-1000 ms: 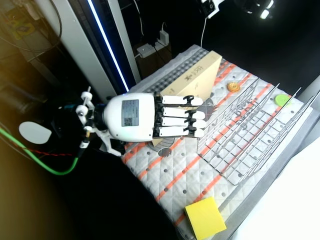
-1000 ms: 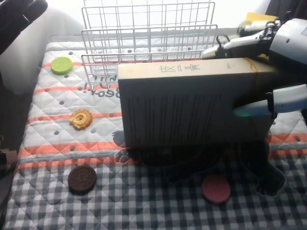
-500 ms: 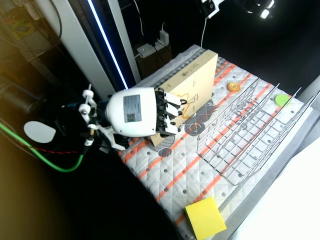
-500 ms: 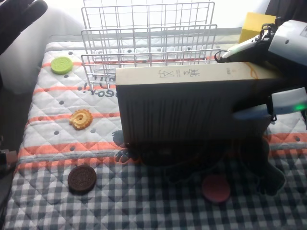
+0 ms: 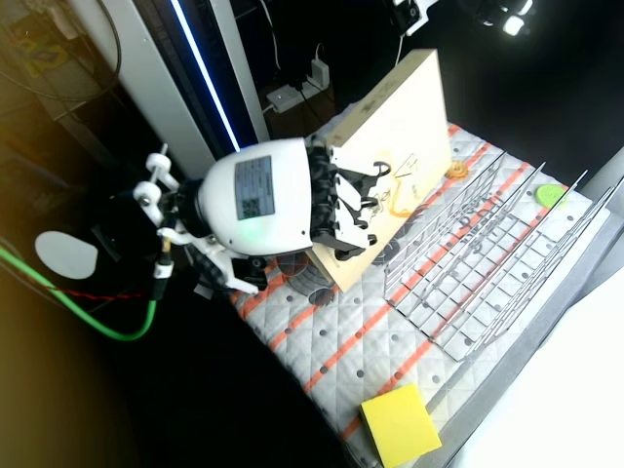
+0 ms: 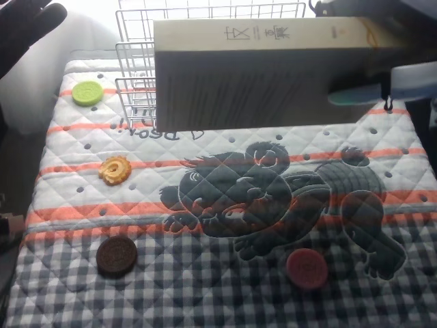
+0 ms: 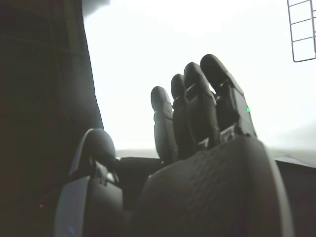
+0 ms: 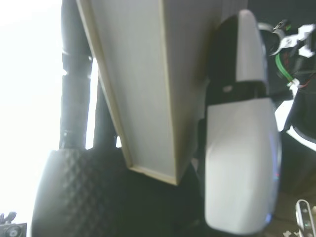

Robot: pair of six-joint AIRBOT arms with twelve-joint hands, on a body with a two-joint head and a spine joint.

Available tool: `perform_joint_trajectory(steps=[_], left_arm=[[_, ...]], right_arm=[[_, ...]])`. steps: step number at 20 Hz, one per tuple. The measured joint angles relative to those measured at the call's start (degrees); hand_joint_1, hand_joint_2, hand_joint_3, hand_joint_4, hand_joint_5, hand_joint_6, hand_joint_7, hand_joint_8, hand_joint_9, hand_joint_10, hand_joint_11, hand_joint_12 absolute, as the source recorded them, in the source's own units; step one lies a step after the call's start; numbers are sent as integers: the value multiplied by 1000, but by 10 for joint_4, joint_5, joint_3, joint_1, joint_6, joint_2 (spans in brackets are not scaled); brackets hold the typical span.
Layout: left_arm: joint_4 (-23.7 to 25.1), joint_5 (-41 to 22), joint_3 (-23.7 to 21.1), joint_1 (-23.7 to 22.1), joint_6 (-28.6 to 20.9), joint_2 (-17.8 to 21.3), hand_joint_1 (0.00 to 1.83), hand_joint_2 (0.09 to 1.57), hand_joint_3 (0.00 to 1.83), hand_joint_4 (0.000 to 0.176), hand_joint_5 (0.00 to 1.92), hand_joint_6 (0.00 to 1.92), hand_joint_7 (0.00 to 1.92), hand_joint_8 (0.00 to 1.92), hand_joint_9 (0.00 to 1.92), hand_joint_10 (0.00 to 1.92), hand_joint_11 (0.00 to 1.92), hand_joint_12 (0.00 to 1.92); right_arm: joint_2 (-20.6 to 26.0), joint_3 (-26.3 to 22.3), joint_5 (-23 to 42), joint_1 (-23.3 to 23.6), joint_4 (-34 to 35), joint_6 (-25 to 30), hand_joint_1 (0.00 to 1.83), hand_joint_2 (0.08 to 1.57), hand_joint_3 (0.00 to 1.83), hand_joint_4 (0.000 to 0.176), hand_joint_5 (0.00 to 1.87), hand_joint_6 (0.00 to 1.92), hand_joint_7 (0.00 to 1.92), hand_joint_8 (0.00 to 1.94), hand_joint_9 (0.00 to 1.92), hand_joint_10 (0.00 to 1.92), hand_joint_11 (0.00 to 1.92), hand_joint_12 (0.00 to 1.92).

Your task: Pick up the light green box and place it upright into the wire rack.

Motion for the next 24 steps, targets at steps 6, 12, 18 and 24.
perform_joint_trajectory(steps=[6, 12, 18, 24], left_arm=[[-2, 5, 2, 0, 0, -1, 371, 1121, 3, 26, 540, 2, 406, 0, 388, 0, 28, 839], [0, 9, 2, 0, 0, -3, 387, 1120, 0, 40, 539, 1, 400, 2, 386, 2, 22, 833], [5, 9, 3, -5, 0, -5, 352, 1111, 2, 45, 546, 0, 408, 0, 393, 0, 31, 782], [6, 9, 5, -8, 0, -7, 371, 1127, 4, 54, 536, 3, 393, 1, 391, 1, 17, 782]], right_arm=[[0, 1, 0, 54, -35, 1, 1130, 1171, 0, 0, 876, 1124, 1383, 0, 1565, 5, 1369, 451], [-5, 15, -6, 87, -41, 2, 1135, 1159, 0, 0, 899, 1089, 1407, 12, 1557, 9, 1357, 419], [-41, 60, -61, 131, -38, 0, 1118, 1193, 5, 0, 829, 1195, 1382, 1, 1570, 4, 1365, 534], [-75, 77, -108, 131, -51, 0, 1114, 1204, 0, 0, 818, 1213, 1453, 14, 1589, 13, 1467, 420]])
